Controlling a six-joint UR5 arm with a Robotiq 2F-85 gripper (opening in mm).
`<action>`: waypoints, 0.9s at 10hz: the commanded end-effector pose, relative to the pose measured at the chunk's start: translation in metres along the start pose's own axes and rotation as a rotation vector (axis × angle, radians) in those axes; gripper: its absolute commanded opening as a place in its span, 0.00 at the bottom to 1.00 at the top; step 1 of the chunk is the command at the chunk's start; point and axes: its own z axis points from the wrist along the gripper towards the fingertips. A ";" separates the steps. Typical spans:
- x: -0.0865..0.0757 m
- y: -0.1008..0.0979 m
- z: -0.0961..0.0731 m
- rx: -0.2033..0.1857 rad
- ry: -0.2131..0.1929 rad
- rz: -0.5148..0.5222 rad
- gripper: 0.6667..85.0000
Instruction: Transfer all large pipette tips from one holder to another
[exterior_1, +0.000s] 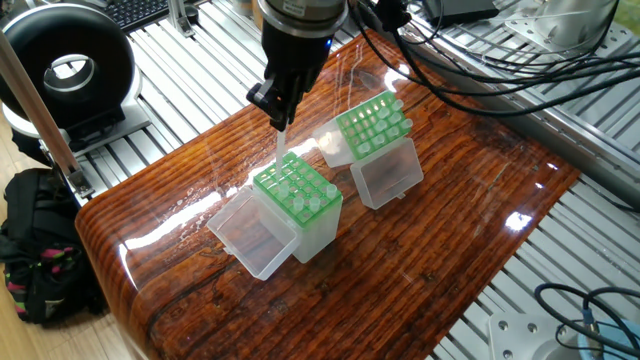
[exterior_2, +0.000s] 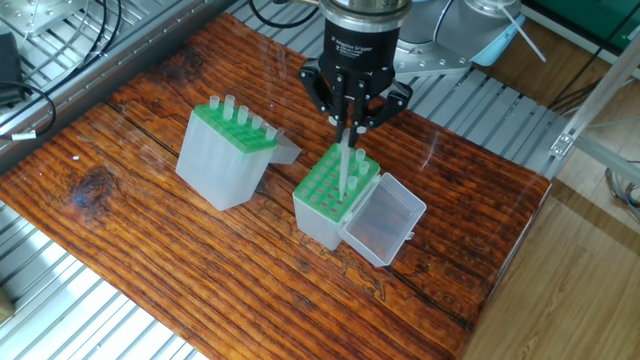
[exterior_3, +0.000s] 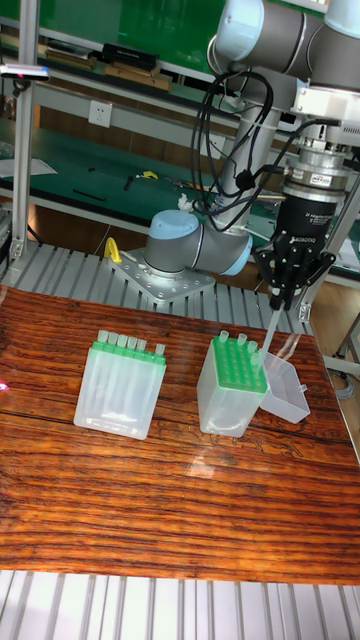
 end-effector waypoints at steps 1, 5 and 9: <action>-0.001 0.001 0.000 -0.007 -0.001 0.003 0.16; -0.002 0.001 0.005 -0.006 0.005 0.004 0.16; -0.001 0.007 0.007 -0.020 0.007 0.017 0.17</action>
